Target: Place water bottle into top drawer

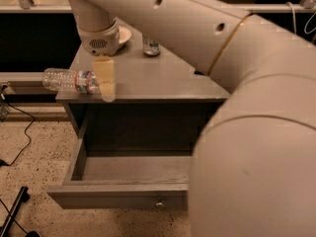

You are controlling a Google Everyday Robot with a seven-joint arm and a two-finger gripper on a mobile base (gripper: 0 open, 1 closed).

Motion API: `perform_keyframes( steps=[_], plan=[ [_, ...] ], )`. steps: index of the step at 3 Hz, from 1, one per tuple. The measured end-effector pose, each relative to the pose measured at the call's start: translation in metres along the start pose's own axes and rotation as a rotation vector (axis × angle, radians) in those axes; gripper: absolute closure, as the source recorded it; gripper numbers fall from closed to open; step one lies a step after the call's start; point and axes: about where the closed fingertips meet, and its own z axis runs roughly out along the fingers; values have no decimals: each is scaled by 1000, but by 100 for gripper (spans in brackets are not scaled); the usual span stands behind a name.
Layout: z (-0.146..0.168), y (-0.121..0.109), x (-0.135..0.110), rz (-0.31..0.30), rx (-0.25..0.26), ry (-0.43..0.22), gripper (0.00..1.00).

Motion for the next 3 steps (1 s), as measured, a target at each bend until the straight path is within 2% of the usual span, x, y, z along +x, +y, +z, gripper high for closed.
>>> perform_keyframes(
  steps=[1,2,3],
  plan=[
    [19,-25,-30,-21,28,26,0],
    [38,-37,-49,-12,27,12,0],
    [54,-44,-54,23,15,-8,13]
  ],
)
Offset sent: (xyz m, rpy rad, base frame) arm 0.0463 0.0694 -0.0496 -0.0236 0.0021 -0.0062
